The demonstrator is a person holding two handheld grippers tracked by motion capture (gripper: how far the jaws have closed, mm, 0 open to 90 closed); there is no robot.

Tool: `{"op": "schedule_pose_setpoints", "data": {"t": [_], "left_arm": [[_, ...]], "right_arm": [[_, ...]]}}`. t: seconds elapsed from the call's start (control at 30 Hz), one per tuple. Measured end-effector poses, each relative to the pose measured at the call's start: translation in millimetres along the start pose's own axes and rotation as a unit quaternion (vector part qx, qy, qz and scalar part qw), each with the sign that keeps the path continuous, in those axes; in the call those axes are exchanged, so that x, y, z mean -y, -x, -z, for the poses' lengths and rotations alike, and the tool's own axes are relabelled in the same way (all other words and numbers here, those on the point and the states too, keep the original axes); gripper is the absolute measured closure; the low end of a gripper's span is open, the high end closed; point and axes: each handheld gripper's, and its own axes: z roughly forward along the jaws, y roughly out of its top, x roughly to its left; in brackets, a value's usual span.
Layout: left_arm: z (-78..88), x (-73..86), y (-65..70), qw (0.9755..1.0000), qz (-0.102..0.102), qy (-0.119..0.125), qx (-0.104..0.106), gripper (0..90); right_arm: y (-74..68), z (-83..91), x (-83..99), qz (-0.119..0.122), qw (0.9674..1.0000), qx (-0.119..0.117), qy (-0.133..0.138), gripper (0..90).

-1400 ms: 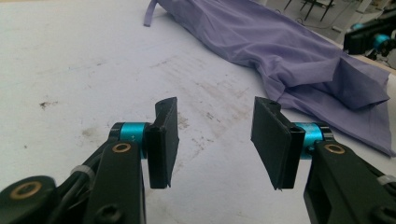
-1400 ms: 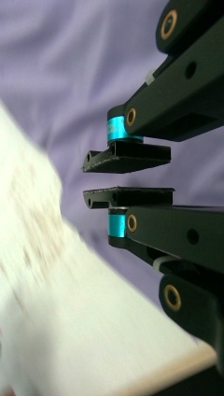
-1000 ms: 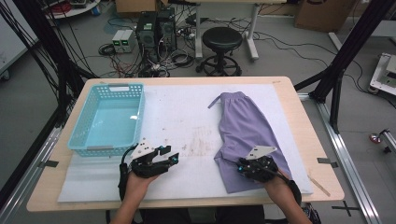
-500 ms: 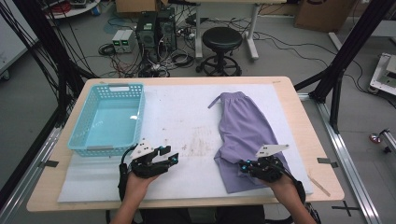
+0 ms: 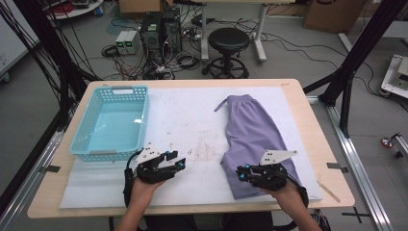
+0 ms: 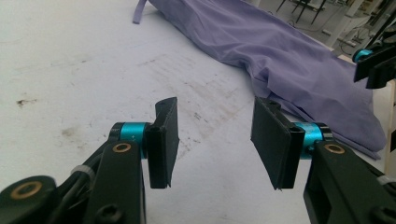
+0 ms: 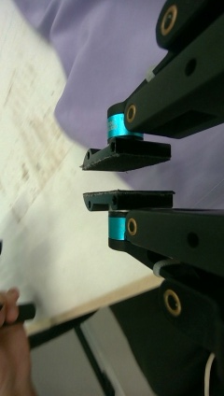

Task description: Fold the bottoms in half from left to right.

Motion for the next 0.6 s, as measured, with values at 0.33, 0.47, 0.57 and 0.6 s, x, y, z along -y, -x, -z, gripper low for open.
{"op": "schedule_pose_setpoints", "data": {"t": [0.33, 0.47, 0.57, 0.6], "left_arm": [[-1.9, -0.7, 2.6, 1.0000, 0.000, 0.002, 0.000, 51.3], [0.6, 0.3, 3.3, 1.0000, -0.002, 0.001, -0.001, 51.3], [1.2, -0.3, 1.7, 1.0000, 0.001, 0.003, -0.002, 51.2], [1.0, -0.6, 1.5, 1.0000, 0.003, 0.003, -0.001, 51.2]], "right_arm": [[0.8, -27.7, 11.8, 0.010, 0.9969, 0.030, -0.071, 82.1], [-1.1, -36.5, 12.4, 0.020, 0.9956, 0.026, -0.087, 81.8], [-3.8, -39.1, 11.3, 0.021, 0.9957, 0.018, -0.088, 80.6], [-5.1, -39.2, 11.2, 0.024, 0.9959, 0.014, -0.086, 80.4]]}}
